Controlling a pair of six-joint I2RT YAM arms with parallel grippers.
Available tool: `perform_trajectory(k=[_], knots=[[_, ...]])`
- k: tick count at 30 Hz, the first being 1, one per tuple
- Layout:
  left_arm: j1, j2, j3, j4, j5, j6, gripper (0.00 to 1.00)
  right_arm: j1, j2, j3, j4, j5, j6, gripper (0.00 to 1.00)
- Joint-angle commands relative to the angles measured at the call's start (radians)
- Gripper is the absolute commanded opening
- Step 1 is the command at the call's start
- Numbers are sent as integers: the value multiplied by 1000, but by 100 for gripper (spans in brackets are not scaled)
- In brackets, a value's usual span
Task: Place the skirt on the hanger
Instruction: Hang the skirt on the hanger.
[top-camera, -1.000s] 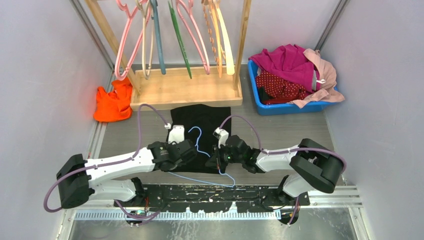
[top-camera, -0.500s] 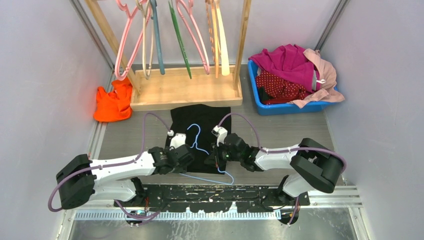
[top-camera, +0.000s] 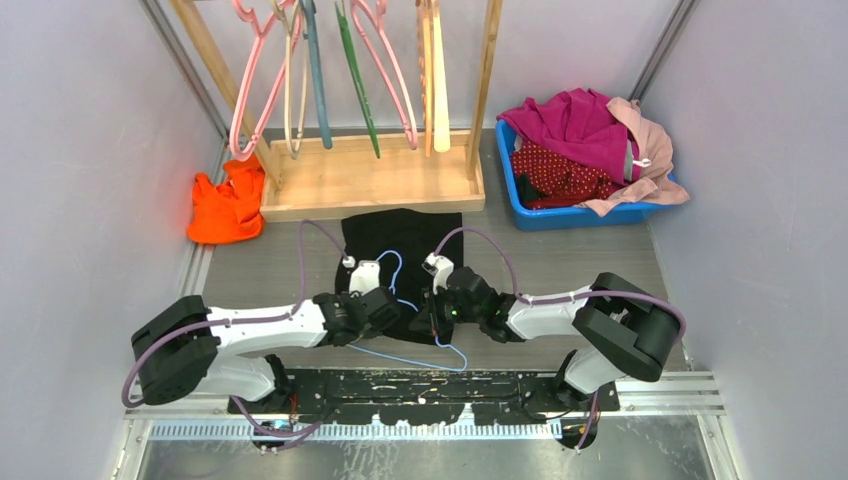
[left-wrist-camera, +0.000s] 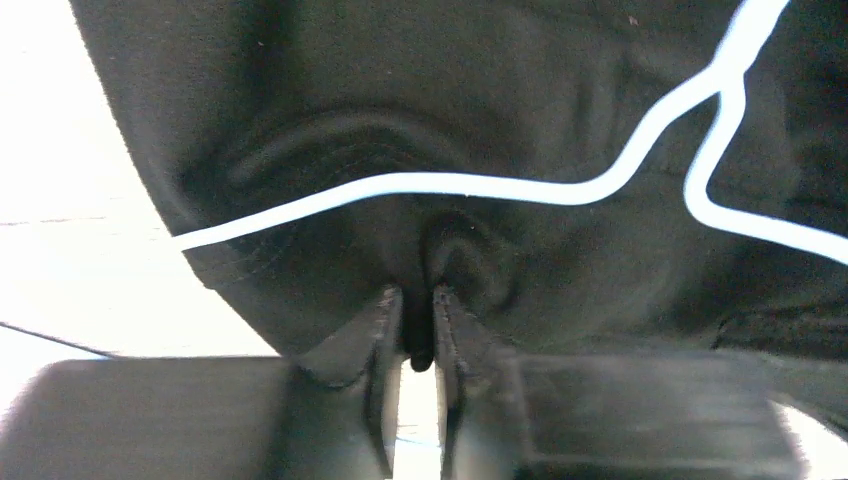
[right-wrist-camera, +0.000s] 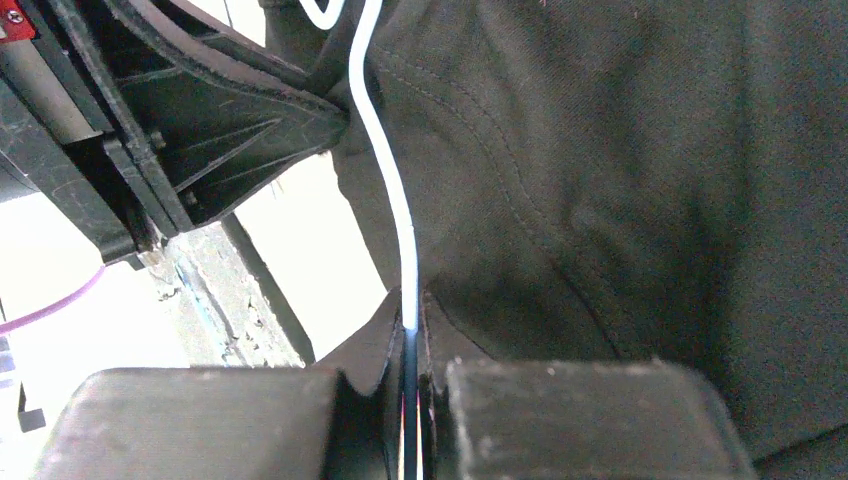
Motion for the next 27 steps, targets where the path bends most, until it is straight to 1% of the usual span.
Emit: perform_trajectory(k=[1,2,6,9,14,20,27], knots=[[12,66,-34,-38,6,-63,6,-3,1,25,61,-9,-13,1],[12,54,-28,-63,-3,-66,0,-2,3,24,61,-9,-14,1],[16,-28,19,-175,-21,-44,0,-2,3,27,52,7,-24,1],[25,-131,80,-289,-25,-16,0,-3,0,35,35,29,-37,1],[65,-250,161,-421,7,41,0,-2,-8,46,13,78,-66,1],[95,-281,202,-454,69,98,0,2,1,36,50,141,-91,1],[109,-293,235,-475,105,112,0,43,-49,-21,108,291,-93,1]])
